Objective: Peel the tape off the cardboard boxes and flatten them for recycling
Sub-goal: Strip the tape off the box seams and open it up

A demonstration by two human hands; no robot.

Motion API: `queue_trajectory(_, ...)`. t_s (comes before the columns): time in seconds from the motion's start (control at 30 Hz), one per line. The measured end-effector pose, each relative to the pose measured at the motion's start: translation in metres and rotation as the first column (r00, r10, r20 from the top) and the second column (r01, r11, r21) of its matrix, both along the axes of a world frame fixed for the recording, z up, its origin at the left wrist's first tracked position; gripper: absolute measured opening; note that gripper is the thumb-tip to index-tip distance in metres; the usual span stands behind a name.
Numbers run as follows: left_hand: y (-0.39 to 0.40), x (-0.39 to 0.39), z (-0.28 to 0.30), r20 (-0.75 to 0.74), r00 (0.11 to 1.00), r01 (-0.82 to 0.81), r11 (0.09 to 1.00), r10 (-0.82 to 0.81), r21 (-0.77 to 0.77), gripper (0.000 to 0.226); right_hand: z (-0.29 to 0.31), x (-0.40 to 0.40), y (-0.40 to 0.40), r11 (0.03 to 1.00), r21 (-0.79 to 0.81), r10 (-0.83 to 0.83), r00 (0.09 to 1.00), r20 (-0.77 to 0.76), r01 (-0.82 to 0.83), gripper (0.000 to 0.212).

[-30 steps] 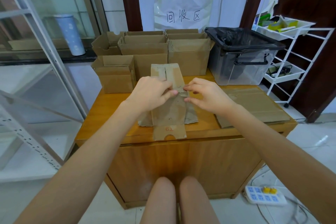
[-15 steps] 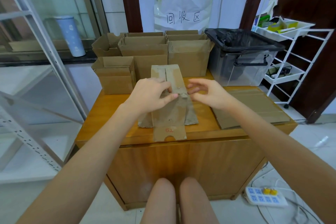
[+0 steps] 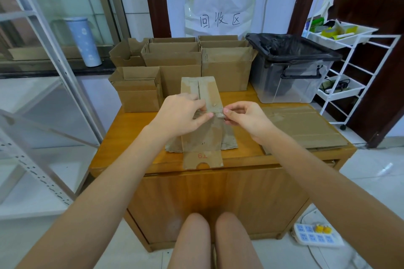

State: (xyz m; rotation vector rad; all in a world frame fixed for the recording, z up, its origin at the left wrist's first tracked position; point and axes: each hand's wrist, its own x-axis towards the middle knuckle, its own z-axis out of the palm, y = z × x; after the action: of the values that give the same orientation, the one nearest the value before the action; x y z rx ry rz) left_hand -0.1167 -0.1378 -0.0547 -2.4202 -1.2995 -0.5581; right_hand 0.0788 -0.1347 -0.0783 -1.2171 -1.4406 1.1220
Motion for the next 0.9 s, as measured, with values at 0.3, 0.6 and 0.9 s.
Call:
queue_trajectory(0.3, 0.0, -0.012, 0.002, 0.048, 0.998, 0.055, 0.996, -0.052, -0.073, 0.037, -0.007, 0.004, -0.005, 0.998, 0.016, 0.065, 0.994, 0.091, -0.066, 0.02)
queue_trajectory(0.6, 0.0, -0.06, 0.0, 0.348, 0.931, 0.25, 0.889, -0.111, -0.385, 0.018, -0.017, -0.022, -0.011, 0.63, 0.71, -0.334, 0.716, 0.614, -0.315, 0.072)
queue_trajectory(0.9, -0.003, -0.064, -0.009, 0.482, 0.873, 0.291, 0.875, -0.077, -0.387, 0.018, -0.012, -0.041, 0.0, 0.36, 0.8, -0.342, 0.73, 0.591, -0.48, 0.042)
